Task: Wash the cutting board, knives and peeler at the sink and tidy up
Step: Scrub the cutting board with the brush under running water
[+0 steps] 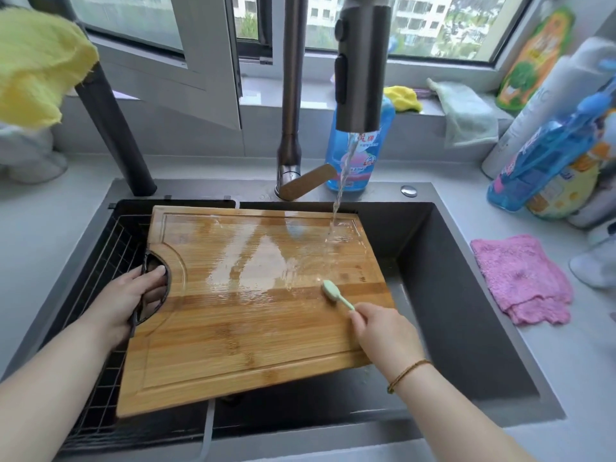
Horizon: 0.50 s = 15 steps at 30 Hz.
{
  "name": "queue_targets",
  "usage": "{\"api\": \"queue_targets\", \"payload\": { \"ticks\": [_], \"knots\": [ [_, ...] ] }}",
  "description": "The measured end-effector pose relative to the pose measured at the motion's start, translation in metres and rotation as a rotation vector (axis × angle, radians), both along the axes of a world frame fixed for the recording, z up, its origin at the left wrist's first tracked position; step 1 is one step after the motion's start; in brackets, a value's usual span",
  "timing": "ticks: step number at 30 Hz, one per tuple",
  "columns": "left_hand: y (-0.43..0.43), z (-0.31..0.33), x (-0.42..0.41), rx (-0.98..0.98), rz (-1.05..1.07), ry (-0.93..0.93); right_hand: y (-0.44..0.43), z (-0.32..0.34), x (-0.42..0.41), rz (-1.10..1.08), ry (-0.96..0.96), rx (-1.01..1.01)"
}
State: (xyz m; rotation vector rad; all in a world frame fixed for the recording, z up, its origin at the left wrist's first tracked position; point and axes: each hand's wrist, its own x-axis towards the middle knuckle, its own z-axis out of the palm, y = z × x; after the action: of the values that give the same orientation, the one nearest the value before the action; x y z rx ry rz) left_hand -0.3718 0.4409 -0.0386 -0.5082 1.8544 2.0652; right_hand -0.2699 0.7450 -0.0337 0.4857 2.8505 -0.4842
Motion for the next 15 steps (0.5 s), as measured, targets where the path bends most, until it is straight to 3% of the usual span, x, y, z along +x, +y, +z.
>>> {"api": "queue_targets", "payload": {
  "ticks": [4, 10, 15],
  "knots": [
    [-0.003, 0.001, -0.001, -0.016, -0.014, -0.024, 0.027, 0.005, 0.010, -0.168, -0.028, 0.012],
    [-0.009, 0.001, -0.002, -0.054, -0.096, -0.062, -0.007, 0.009, 0.034, 0.082, -0.019, 0.085],
    [-0.008, 0.001, -0.001, -0.047, -0.084, -0.048, 0.024, 0.016, 0.033, -0.191, -0.030, 0.058]
  ]
}}
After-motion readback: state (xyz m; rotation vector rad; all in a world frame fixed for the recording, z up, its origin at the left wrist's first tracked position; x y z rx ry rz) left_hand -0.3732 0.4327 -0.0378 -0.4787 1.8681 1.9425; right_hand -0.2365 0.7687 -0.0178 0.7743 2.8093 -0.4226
